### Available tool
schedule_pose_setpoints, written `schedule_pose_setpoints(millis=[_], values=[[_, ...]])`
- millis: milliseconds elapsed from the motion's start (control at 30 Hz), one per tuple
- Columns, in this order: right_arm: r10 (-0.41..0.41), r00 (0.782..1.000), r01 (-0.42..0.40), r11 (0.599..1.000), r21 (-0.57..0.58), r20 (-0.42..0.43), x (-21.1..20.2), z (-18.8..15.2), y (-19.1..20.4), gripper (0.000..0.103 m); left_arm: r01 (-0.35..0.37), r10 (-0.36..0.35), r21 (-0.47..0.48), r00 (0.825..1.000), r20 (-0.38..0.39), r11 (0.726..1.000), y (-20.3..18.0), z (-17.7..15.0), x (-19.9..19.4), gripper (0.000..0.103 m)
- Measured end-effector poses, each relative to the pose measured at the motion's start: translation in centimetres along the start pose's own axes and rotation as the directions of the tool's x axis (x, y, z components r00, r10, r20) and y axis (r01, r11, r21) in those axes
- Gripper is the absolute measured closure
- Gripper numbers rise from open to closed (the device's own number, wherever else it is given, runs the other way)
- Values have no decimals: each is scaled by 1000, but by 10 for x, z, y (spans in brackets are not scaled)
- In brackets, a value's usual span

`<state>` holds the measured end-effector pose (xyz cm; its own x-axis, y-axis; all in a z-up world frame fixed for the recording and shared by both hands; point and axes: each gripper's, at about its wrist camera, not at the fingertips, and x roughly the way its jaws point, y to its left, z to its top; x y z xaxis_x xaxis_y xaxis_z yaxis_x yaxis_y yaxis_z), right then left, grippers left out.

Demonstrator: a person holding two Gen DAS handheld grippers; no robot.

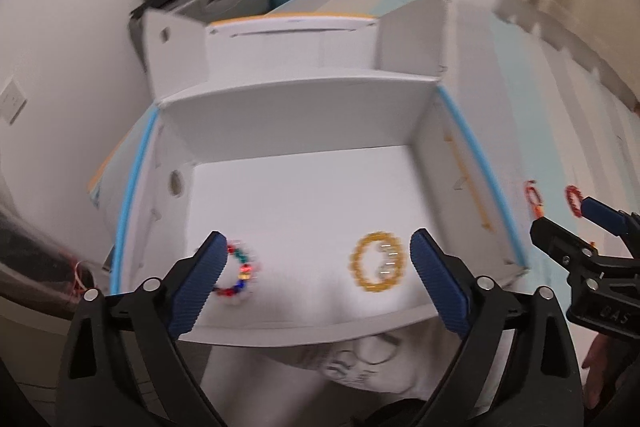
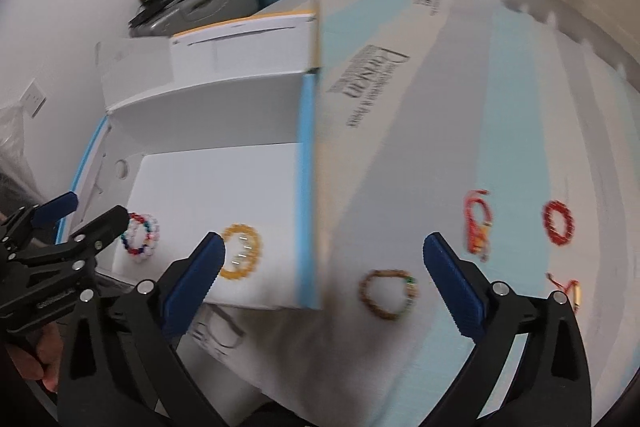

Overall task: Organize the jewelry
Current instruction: 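Move both tools back over the bed toward the remaining bracelets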

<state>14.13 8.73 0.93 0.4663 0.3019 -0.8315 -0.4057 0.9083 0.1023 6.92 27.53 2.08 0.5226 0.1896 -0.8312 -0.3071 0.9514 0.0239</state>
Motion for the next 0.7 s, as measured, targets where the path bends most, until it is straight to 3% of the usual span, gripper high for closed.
schedule_pose_setpoints(millis=[300,700], values=[[-84,996,81,992,94,24,-28,-16,-85,8,91,-91,88,996,5,992,-85,1,-7,6],[-180,984,176,957,231,-5,-42,-52,-202,8,182,-182,214,983,-19,960,-195,-16,0,6]])
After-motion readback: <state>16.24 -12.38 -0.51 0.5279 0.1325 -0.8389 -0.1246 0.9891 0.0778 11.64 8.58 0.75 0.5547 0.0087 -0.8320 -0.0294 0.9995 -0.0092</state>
